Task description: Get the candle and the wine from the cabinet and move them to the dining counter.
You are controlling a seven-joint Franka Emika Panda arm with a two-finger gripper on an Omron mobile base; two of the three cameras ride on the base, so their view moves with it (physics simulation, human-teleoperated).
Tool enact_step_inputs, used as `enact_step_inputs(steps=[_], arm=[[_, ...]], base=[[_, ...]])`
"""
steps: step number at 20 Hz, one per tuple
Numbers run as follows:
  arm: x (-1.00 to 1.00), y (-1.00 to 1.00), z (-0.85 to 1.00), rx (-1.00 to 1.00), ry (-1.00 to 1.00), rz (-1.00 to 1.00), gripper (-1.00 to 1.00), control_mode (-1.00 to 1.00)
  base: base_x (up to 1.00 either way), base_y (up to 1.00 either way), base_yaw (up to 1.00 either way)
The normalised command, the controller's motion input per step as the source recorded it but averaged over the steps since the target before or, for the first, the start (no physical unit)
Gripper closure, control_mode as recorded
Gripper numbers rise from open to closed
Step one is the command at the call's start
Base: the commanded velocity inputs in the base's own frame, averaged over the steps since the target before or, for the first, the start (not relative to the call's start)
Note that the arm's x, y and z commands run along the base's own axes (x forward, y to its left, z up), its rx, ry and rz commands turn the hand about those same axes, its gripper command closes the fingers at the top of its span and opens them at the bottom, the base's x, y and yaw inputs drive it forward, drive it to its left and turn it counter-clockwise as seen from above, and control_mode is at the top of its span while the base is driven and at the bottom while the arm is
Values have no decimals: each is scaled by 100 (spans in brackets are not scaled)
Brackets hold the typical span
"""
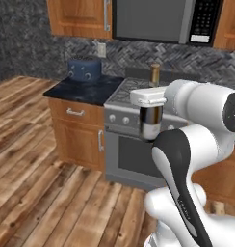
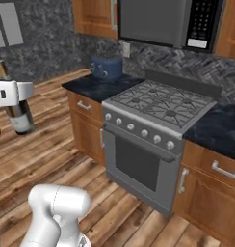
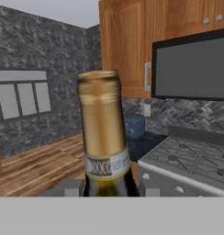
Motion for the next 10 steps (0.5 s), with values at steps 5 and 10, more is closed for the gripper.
enact_step_inputs(steps=[5,10], arm=[[0,0,0,0,0,0,100,100],[0,0,0,0,0,0,100,100]], base=[[-11,0,50],[-7,0,49]])
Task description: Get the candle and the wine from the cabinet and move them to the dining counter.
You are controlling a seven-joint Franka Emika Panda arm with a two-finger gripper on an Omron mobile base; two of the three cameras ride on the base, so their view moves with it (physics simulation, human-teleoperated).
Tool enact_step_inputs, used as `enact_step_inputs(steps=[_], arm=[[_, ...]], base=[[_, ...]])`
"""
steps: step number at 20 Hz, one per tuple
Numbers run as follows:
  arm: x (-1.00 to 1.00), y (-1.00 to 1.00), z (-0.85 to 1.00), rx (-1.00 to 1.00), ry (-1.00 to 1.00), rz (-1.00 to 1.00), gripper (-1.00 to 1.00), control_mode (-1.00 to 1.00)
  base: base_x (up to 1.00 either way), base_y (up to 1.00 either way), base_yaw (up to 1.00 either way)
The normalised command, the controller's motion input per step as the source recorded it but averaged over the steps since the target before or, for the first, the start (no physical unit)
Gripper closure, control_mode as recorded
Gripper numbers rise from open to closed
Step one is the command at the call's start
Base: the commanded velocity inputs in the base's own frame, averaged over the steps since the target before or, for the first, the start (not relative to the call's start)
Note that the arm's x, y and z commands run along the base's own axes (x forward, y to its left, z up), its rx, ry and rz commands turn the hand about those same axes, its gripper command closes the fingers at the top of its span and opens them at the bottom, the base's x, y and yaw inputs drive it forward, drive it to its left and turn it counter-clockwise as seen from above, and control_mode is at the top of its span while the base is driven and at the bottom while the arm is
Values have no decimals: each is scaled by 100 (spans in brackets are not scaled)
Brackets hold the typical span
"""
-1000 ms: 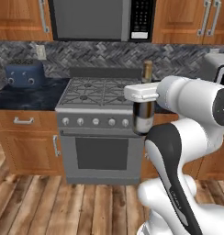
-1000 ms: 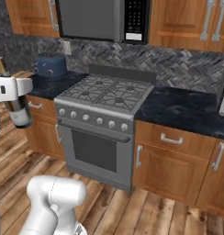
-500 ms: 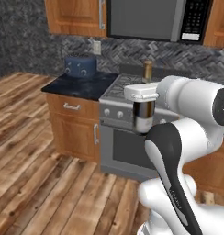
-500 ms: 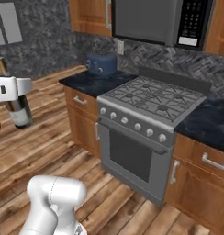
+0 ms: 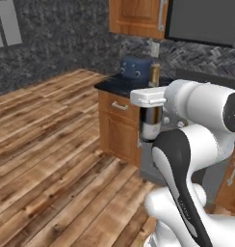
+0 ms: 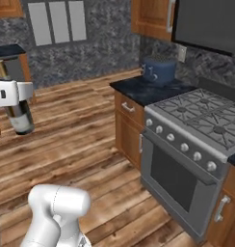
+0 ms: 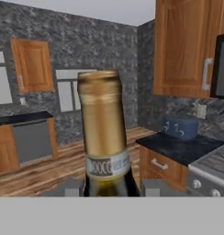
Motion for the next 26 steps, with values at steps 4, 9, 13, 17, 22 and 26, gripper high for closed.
enact_step_inputs(steps=[4,9,13,17,22,26], arm=[[0,0,0,0,0,0,100,100],[0,0,0,0,0,0,100,100],[0,0,0,0,0,0,100,100],[0,0,0,0,0,0,100,100],[0,0,0,0,0,0,100,100],[0,0,0,0,0,0,100,100]], base=[[-3,0,49],[-1,0,48],[0,0,47],[0,0,47],[0,0,47],[0,0,47]])
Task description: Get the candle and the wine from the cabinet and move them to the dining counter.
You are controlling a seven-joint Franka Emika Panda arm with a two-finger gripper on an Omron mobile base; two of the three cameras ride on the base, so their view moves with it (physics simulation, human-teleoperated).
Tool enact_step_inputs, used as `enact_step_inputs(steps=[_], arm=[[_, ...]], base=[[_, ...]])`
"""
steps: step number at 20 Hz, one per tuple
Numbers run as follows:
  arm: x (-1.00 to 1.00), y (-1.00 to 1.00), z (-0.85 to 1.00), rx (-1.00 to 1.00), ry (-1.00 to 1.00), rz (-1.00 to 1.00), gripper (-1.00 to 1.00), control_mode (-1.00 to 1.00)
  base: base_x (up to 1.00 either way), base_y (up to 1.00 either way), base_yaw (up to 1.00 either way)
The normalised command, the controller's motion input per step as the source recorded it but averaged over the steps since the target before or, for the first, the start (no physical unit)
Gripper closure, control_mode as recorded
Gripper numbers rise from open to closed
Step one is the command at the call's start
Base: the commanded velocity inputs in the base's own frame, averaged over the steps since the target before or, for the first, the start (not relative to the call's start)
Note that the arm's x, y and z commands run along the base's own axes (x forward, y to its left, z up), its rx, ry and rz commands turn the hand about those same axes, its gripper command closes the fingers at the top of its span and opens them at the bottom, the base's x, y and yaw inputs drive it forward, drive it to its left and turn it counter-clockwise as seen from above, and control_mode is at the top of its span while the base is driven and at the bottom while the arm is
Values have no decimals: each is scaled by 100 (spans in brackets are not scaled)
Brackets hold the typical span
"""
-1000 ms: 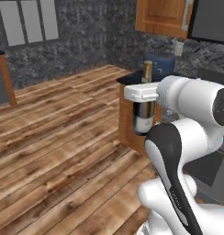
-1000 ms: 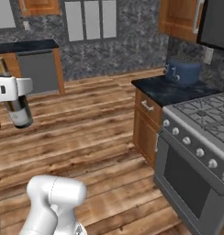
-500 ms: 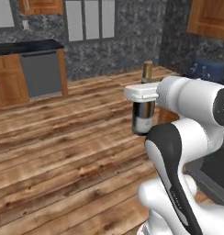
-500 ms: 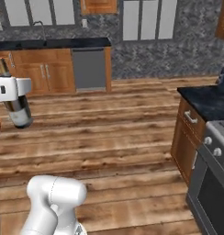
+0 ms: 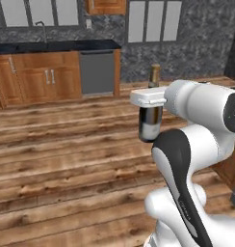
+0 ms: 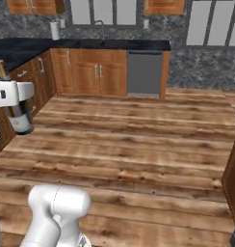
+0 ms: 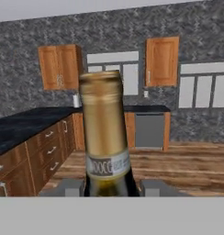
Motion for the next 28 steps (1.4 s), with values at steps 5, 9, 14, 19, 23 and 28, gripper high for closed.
enact_step_inputs(steps=[5,9,14,19,23,28], arm=[[0,0,0,0,0,0,100,100],[0,0,0,0,0,0,100,100],[0,0,0,0,0,0,100,100],[0,0,0,0,0,0,100,100],[0,0,0,0,0,0,100,100],[0,0,0,0,0,0,100,100]], base=[[0,0,46],[0,0,46],[0,0,46],[0,0,46],[0,0,46],[1,0,45]])
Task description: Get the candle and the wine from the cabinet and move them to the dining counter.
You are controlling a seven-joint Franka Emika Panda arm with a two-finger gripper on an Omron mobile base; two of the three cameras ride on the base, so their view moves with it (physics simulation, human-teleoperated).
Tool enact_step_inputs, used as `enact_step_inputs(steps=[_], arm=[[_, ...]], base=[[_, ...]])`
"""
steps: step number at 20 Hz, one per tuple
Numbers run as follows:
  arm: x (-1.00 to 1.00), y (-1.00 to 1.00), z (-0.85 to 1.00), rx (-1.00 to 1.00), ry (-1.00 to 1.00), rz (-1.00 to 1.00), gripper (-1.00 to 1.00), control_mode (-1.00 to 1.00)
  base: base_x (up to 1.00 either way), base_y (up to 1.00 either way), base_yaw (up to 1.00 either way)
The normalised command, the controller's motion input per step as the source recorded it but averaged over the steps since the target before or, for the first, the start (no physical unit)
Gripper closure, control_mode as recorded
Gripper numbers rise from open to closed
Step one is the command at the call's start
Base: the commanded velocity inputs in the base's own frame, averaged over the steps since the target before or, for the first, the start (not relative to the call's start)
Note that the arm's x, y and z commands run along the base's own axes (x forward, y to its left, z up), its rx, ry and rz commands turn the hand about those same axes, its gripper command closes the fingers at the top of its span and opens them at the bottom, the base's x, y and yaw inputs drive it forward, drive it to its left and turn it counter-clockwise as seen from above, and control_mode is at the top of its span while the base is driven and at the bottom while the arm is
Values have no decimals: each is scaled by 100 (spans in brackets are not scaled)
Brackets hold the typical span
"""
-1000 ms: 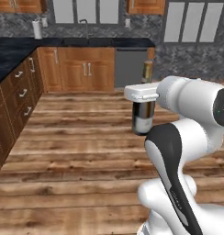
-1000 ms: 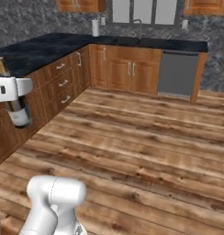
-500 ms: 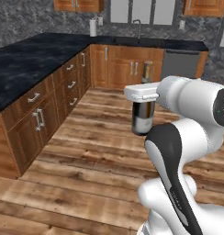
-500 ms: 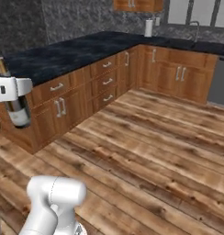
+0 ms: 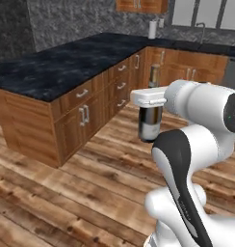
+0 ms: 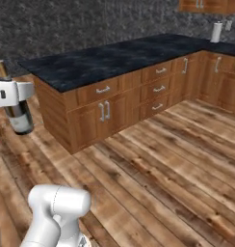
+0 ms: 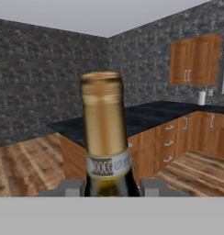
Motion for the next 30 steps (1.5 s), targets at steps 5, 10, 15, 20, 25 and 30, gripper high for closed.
enact_step_inputs(steps=[5,10,15,20,25,30], arm=[[0,0,0,0,0,0,100,100],[0,0,0,0,0,0,100,100],[0,0,0,0,0,0,100,100],[0,0,0,0,0,0,100,100],[0,0,0,0,0,0,100,100],[0,0,0,0,0,0,100,100]], base=[[16,0,44],[48,4,41],[62,7,36],[65,15,28],[74,20,22],[83,27,14]])
